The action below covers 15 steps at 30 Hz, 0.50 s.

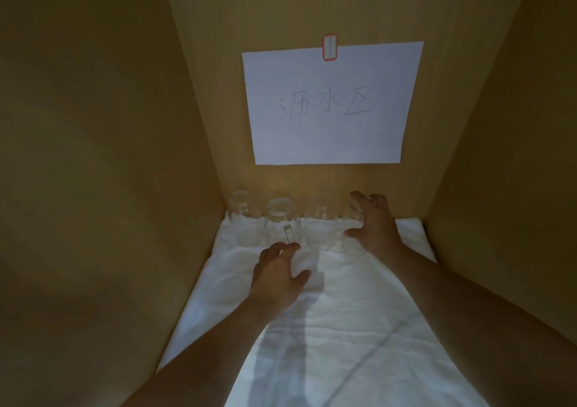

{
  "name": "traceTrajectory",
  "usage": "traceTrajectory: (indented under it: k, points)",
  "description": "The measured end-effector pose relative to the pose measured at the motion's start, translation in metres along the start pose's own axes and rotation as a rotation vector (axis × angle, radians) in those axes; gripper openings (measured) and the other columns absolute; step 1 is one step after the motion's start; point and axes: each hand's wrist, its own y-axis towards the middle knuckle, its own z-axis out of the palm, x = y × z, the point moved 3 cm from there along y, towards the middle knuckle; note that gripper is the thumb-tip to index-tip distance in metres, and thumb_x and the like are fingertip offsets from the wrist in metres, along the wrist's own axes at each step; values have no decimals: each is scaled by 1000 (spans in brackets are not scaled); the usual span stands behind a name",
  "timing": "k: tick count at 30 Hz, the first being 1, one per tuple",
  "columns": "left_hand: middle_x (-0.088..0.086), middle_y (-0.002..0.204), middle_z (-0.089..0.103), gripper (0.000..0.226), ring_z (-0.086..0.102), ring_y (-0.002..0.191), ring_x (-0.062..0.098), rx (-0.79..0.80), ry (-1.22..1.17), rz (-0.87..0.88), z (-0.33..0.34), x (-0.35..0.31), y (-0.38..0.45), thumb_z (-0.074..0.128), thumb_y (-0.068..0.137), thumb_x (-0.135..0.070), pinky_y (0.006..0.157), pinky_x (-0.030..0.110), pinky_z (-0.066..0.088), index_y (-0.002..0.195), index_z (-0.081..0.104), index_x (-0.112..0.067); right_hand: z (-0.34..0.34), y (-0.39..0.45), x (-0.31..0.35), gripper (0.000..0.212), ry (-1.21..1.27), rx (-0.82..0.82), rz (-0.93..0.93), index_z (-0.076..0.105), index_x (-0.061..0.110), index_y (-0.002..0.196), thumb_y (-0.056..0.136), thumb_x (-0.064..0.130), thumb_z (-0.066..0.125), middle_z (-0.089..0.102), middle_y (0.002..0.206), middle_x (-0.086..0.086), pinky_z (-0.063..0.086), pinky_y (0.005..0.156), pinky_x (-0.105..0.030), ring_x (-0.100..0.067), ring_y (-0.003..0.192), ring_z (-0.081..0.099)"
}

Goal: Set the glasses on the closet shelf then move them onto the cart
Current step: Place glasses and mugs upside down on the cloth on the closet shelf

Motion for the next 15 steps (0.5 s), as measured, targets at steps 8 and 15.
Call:
traceTrajectory:
  k: [8,15]
  points:
    - [-2,154,39,64,32,142,20,10,10,29,-14,0,-6,63,94,-49,116,34,33,151,40,-31,-8,-19,7,115,-95,-2,111,6,37,160,77,31,86,8,166,-13,35,116,-46,-36,149,25]
    - [1,154,40,67,35,141,24,-14,34,87,-36,-9,-19,64,92,-52,112,38,39,151,40,-29,-21,-52,28,107,-170,-29,119,12,34,160,80,39,83,11,165,-13,34,116,-46,-38,149,22]
